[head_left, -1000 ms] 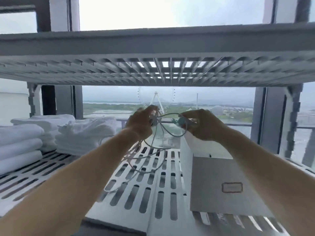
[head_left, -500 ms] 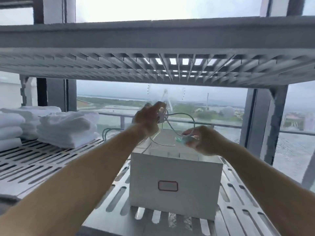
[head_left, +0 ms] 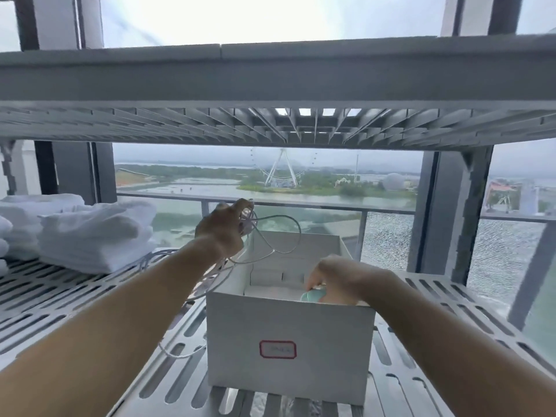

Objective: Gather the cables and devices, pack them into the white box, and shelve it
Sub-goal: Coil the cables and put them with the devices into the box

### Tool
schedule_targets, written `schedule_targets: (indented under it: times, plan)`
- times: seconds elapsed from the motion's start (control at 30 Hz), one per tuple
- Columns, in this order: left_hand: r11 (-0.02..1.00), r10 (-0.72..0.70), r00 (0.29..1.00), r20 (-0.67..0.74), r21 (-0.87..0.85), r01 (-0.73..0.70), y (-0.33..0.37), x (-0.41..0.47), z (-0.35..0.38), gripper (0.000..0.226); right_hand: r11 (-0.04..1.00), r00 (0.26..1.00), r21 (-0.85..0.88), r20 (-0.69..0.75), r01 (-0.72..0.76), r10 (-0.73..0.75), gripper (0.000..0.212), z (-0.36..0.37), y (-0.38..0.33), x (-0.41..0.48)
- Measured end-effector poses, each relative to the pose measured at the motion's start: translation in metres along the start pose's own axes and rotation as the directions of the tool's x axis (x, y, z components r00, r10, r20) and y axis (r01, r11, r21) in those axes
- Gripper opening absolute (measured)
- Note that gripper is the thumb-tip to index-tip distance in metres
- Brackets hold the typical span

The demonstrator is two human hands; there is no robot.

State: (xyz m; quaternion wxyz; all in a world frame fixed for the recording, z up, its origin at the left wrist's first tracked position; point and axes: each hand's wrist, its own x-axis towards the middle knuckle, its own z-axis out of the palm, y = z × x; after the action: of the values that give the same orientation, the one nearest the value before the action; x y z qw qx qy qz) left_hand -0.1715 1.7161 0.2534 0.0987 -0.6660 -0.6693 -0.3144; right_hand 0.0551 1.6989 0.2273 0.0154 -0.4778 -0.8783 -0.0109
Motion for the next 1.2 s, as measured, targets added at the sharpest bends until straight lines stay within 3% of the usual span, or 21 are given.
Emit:
schedule_targets:
  times: [0.17,0.27,0.4,0.53,0.63,0.77,0.93,1.03,1.1,1.2]
  plan:
    - [0.998,0.057,0.998,-0.009,0.013,-0.057,0.012,0.005,0.001,0.068,0.998,0.999,-0.053,0.028,-0.026,0.027,0.026,0.000,-0.001,-0.002]
    - [0.998,0.059,0.997,-0.051,-0.007,-0.060,0.020,0.010,-0.003,0.068,0.999,0.994,-0.044,-0.105,-0.013,0.009,0.022,0.000,-0.001,-0.004]
    - [0.995,0.083,0.980,-0.179,-0.046,-0.093,0.035,0.015,-0.010,0.073,0.966,0.879,0.257,-0.462,0.010,0.114,0.062,-0.010,0.000,-0.006]
    - [0.982,0.155,0.972,-0.176,-0.082,-0.172,0.048,0.016,-0.014,0.080,0.910,0.751,0.414,-0.611,0.034,0.249,0.103,-0.030,-0.004,-0.001]
    - [0.953,0.302,0.953,0.034,-0.015,-0.302,0.047,0.007,-0.008,0.087,0.895,0.780,0.443,-0.544,-0.046,0.310,0.111,-0.035,-0.006,0.005]
    - [0.924,0.344,0.888,0.304,0.056,-0.378,0.044,-0.011,0.009,0.092,0.906,0.865,0.422,-0.467,0.034,0.185,0.067,-0.029,-0.008,0.007]
    - [0.921,0.387,0.786,0.482,-0.163,-0.354,0.038,-0.024,0.009,0.113,0.935,0.951,0.353,-0.277,-0.031,0.136,0.052,-0.021,-0.003,0.003]
    - [0.899,0.430,0.752,0.500,-0.164,-0.405,0.040,-0.030,0.000,0.103,0.984,0.976,0.121,-0.159,-0.128,0.147,0.057,-0.018,0.001,0.001]
    - [0.860,0.490,0.758,0.431,-0.094,-0.502,0.044,-0.035,-0.007,0.090,0.985,0.976,-0.006,-0.131,-0.175,0.173,0.058,-0.018,0.001,-0.001]
    - [0.794,0.570,0.775,0.273,0.062,-0.605,0.047,-0.038,-0.017,0.069,0.987,0.979,-0.035,-0.135,-0.158,0.152,0.062,-0.021,-0.001,-0.001]
